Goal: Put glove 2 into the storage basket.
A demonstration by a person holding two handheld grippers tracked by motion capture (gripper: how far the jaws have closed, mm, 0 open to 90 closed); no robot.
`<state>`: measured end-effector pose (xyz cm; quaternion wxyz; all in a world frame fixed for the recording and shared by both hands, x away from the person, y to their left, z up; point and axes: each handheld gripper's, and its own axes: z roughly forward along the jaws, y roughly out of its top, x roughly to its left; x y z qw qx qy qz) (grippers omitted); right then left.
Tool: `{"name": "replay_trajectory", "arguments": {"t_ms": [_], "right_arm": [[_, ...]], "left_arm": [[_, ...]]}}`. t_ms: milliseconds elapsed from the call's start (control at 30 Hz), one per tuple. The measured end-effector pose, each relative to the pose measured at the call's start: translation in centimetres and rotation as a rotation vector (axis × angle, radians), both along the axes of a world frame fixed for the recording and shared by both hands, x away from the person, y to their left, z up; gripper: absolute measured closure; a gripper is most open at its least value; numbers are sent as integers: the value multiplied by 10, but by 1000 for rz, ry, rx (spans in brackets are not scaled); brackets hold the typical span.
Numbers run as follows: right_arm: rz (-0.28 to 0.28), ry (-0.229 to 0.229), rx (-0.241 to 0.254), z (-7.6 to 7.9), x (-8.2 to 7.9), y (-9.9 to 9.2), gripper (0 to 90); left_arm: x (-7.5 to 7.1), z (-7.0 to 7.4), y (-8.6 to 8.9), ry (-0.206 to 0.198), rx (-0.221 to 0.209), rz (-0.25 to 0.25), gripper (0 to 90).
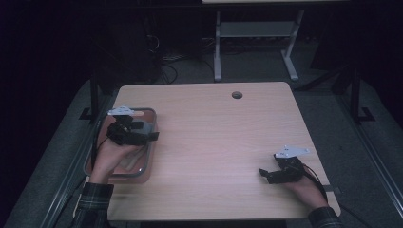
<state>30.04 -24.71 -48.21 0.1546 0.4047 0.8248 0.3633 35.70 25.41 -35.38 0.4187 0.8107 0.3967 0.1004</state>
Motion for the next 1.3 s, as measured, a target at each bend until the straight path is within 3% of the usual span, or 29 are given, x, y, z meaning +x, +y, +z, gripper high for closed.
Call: {"name": "replay_trajectory", "arguments": {"t_ms": [233,700,833,1100,1300], "right_arm": [[0,1,0,0,0,0,133],[5,0,0,0,0,0,133],[6,0,0,0,0,0,133],[6,0,0,0,0,0,133],[6,1,0,0,0,0,133]], "left_arm": [[-5,-10,-38,8,22,-66,141],[-20,-40,-102,-19,64,-189,142],[-24,-55,-117,-11,117,-229,142],[-31,-86,-137,44,215,-304,141],[-35,-98,-142,46,243,-316,141]]}}
